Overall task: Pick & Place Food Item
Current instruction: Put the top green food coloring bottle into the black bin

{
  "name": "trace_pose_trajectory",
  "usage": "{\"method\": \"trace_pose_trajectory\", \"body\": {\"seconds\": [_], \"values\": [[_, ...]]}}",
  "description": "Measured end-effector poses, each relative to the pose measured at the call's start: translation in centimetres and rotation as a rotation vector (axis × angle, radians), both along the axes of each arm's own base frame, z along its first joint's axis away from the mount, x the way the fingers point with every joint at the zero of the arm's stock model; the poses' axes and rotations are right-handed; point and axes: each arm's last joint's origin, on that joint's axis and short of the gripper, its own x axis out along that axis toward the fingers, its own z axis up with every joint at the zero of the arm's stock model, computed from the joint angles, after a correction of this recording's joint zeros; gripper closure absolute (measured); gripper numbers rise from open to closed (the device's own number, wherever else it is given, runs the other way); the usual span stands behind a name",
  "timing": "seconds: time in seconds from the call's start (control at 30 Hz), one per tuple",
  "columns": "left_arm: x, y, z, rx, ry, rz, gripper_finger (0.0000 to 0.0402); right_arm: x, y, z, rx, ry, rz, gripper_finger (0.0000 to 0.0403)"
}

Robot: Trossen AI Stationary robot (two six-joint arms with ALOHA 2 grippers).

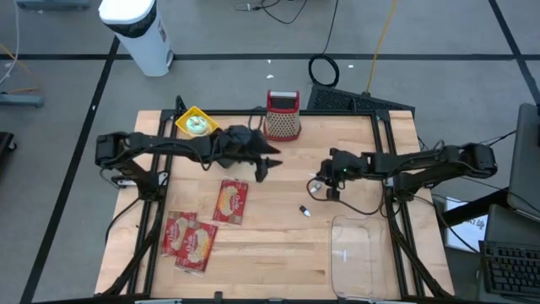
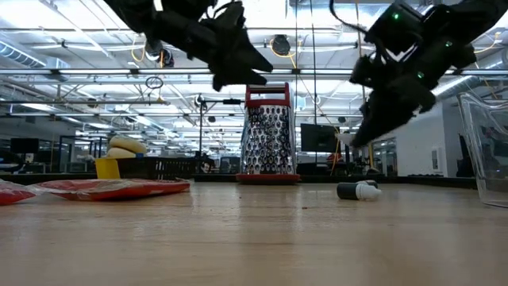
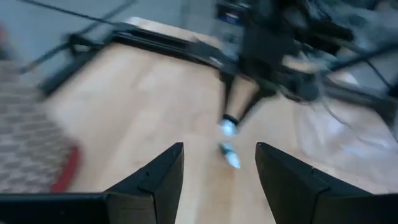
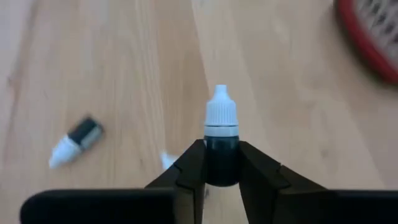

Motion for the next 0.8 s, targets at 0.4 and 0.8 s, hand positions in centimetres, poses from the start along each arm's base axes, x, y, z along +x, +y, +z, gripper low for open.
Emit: {"method": "trace_pose_trajectory", "body": {"seconds": [0.4,0.8], "values": [[6.2,-2.7,-1.6,0.108,0.117,-0.208,0.0204,1.8,0.1,2.0,-0.028,-0.281,0.1,0.0341],[7.6,-2.8,-1.0,0.189,0.14,-0.222,0.0204,2.2,0.5,2.6,-0.046,-0.347,0.124,0.0341]]}}
